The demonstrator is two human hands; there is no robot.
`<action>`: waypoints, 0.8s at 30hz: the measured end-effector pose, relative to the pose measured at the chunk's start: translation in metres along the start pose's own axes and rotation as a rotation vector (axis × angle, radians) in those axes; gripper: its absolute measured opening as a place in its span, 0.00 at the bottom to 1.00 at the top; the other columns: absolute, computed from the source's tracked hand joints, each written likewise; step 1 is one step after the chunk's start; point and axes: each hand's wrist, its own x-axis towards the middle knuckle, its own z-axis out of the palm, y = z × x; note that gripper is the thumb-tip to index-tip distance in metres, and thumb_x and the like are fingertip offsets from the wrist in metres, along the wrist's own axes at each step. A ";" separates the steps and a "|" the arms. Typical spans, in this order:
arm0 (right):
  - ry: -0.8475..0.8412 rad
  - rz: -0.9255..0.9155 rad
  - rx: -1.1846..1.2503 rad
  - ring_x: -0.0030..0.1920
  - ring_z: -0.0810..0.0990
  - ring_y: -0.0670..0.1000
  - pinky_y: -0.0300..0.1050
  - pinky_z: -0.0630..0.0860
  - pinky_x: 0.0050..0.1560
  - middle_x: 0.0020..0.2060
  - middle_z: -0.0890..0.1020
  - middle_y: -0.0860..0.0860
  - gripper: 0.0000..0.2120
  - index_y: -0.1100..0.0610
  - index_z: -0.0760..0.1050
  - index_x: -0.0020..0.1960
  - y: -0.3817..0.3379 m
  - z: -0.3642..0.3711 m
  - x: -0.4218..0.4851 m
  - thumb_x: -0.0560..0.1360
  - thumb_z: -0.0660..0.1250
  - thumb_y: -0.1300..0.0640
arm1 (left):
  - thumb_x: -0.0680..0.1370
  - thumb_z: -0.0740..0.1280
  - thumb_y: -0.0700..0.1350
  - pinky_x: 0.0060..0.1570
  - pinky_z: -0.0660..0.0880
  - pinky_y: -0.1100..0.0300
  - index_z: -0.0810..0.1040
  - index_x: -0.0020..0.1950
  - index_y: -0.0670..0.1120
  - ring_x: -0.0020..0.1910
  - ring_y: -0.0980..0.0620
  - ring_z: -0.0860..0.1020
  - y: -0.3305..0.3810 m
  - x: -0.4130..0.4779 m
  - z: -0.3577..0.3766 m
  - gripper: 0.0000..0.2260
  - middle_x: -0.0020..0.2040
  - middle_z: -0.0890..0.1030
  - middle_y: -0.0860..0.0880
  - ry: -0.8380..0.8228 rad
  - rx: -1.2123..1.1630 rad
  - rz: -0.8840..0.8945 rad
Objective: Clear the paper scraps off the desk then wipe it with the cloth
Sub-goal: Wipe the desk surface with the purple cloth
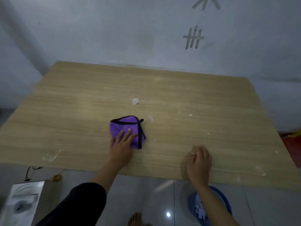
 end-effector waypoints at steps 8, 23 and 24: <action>-0.099 -0.437 0.029 0.68 0.67 0.56 0.44 0.57 0.70 0.66 0.72 0.58 0.22 0.61 0.71 0.65 -0.066 0.036 -0.020 0.78 0.48 0.54 | 0.74 0.53 0.55 0.72 0.54 0.46 0.72 0.63 0.55 0.73 0.44 0.59 0.024 -0.037 0.035 0.19 0.72 0.65 0.51 0.033 -0.214 0.230; -0.291 -0.294 -0.370 0.75 0.50 0.59 0.56 0.43 0.73 0.75 0.54 0.60 0.39 0.49 0.54 0.74 -0.193 0.163 -0.015 0.69 0.36 0.32 | 0.70 0.48 0.47 0.65 0.66 0.50 0.73 0.60 0.45 0.70 0.43 0.65 -0.172 -0.049 -0.021 0.23 0.71 0.67 0.45 0.261 -0.353 -0.235; -0.297 -0.333 -0.366 0.75 0.50 0.59 0.56 0.42 0.73 0.75 0.54 0.60 0.39 0.48 0.54 0.74 -0.207 0.174 -0.024 0.69 0.36 0.30 | 0.71 0.48 0.47 0.65 0.66 0.49 0.73 0.60 0.45 0.70 0.43 0.65 -0.188 -0.051 -0.024 0.23 0.71 0.67 0.45 0.268 -0.343 -0.258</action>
